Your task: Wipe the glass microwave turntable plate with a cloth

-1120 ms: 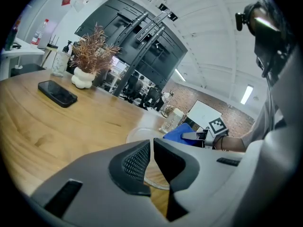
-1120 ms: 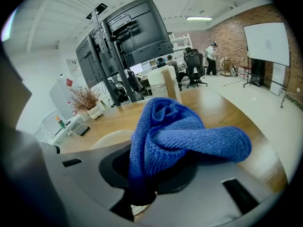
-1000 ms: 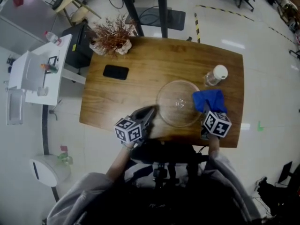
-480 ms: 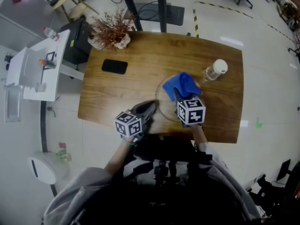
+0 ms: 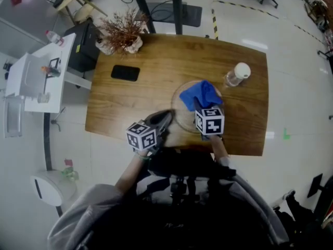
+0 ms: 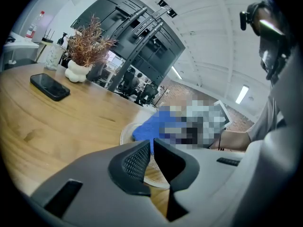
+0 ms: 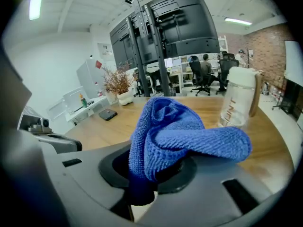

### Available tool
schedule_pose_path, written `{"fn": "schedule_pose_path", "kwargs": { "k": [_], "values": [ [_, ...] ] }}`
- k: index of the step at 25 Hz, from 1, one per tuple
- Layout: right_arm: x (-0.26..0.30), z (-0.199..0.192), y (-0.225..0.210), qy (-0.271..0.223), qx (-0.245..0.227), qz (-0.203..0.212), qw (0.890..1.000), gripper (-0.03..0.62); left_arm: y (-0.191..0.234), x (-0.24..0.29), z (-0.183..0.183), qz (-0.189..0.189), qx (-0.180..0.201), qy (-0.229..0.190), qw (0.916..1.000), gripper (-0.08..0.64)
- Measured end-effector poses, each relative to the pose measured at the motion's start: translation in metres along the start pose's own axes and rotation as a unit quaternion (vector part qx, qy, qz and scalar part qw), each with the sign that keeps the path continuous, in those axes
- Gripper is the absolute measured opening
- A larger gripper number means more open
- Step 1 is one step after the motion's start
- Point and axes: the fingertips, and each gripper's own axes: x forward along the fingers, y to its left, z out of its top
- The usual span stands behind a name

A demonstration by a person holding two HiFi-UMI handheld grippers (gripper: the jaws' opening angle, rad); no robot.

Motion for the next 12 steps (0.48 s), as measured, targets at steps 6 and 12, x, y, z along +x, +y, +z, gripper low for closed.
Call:
{"fn": "schedule_pose_path", "kwargs": {
  "k": [6, 12],
  "values": [
    [-0.045, -0.025, -0.064, -0.006, 0.060, -0.063, 0.996, 0.083, -0.002, 0.002, -0.001, -0.008, -0.001, 0.002, 1.0000, 0.011],
    [-0.082, -0.056, -0.113, 0.000, 0.103, -0.120, 0.987, 0.084, 0.000, 0.001, -0.001, -0.007, -0.002, 0.005, 1.0000, 0.011]
  ]
}}
